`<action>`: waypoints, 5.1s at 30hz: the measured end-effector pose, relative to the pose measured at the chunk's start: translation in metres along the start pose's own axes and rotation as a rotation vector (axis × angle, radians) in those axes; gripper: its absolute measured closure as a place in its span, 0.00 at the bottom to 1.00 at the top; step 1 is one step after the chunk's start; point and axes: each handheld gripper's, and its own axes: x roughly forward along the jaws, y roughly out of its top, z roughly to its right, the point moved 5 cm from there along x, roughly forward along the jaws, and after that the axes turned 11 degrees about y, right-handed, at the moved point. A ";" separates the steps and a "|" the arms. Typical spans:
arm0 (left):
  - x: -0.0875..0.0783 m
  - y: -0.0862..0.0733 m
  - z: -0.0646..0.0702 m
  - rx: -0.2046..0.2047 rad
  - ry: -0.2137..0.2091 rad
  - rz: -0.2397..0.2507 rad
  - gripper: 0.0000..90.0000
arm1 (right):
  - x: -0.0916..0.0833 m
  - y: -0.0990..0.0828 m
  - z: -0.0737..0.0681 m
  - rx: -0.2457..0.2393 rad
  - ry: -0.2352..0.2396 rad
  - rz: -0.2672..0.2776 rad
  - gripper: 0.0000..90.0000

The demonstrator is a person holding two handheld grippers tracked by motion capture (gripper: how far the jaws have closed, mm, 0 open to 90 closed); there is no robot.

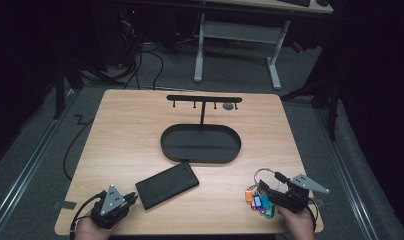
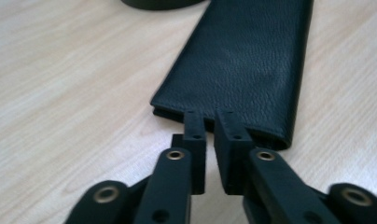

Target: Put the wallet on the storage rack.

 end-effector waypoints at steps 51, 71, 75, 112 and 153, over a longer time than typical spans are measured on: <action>0.066 0.060 0.078 0.273 -0.098 0.003 0.48 | -0.010 -0.007 0.006 0.022 -0.030 0.000 0.25; 0.066 0.051 0.084 0.471 0.012 0.047 0.60 | -0.009 -0.008 0.007 0.056 -0.017 0.005 0.26; 0.066 0.050 0.085 0.479 0.016 0.052 0.62 | -0.008 -0.009 0.007 0.057 -0.016 0.004 0.26; 0.036 0.065 0.069 0.380 0.007 0.197 0.89 | -0.011 -0.009 0.011 0.078 -0.009 0.019 0.26; 0.013 0.079 0.047 0.115 -0.148 0.166 0.89 | -0.009 -0.010 0.011 0.083 -0.003 0.011 0.27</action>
